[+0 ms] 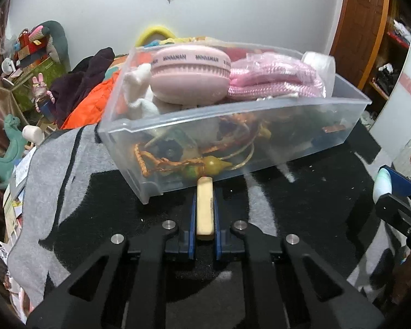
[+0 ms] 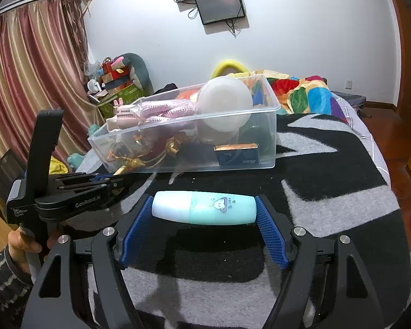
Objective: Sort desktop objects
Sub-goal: 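Carry the mint-green tube and wooden block over the clear box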
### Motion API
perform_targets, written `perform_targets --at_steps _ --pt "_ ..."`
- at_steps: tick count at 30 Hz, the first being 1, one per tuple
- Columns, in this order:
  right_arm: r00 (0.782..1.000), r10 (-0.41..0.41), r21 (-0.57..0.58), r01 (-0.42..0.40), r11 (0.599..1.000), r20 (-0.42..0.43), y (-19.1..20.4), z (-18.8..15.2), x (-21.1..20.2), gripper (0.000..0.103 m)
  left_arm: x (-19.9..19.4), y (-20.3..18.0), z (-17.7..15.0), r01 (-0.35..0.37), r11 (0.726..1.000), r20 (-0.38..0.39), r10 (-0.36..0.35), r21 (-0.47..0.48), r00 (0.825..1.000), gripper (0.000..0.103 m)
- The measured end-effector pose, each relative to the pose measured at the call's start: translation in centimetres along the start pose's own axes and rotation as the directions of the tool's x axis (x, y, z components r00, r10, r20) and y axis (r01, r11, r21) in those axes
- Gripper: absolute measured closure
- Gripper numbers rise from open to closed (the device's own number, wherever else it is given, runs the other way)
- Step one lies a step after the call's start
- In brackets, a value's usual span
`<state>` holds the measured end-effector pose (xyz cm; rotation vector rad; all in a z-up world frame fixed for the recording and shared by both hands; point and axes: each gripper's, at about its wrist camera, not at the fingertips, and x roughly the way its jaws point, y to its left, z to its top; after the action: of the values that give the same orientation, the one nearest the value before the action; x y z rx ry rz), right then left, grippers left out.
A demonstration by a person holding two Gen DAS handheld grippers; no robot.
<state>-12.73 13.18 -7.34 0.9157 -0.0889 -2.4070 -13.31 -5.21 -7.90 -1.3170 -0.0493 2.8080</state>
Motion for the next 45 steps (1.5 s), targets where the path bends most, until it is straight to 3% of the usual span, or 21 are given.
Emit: perform_targets --at_steps 11,21,28,34,39,45 --pt "1.000 -0.020 0.010 0.020 1.000 0.019 -0.8 0.9 0.0 0.032 -3.9 -0.7 -0.4 -0.009 0.999 0.135 0.002 0.048 0.991 0.093" --pt "0.997 -0.047 -0.021 0.049 0.999 0.068 -0.7 3.1 -0.7 0.032 -7.5 0.3 1.5 0.045 0.999 0.263 -0.045 0.008 0.964 0.093" --pt "0.989 -0.070 -0.053 0.077 0.996 0.129 -0.5 5.3 -1.2 0.032 -7.6 0.4 3.0 0.006 1.000 0.313 -0.016 0.030 0.950 0.093" --pt "0.984 -0.099 -0.044 0.106 0.993 0.149 -0.9 7.4 0.5 0.032 -4.7 2.6 4.1 0.017 0.999 0.263 -0.006 -0.042 0.965 0.093" --pt "0.984 -0.114 -0.040 0.120 0.992 0.136 -1.0 8.1 2.1 0.032 -3.5 3.2 4.0 0.072 0.996 0.262 -0.055 -0.057 0.963 0.093" --pt "0.985 -0.117 -0.071 0.126 0.989 0.124 -0.7 8.2 3.0 0.032 -3.0 3.4 3.8 0.080 0.995 0.276 -0.061 -0.058 0.959 0.093"
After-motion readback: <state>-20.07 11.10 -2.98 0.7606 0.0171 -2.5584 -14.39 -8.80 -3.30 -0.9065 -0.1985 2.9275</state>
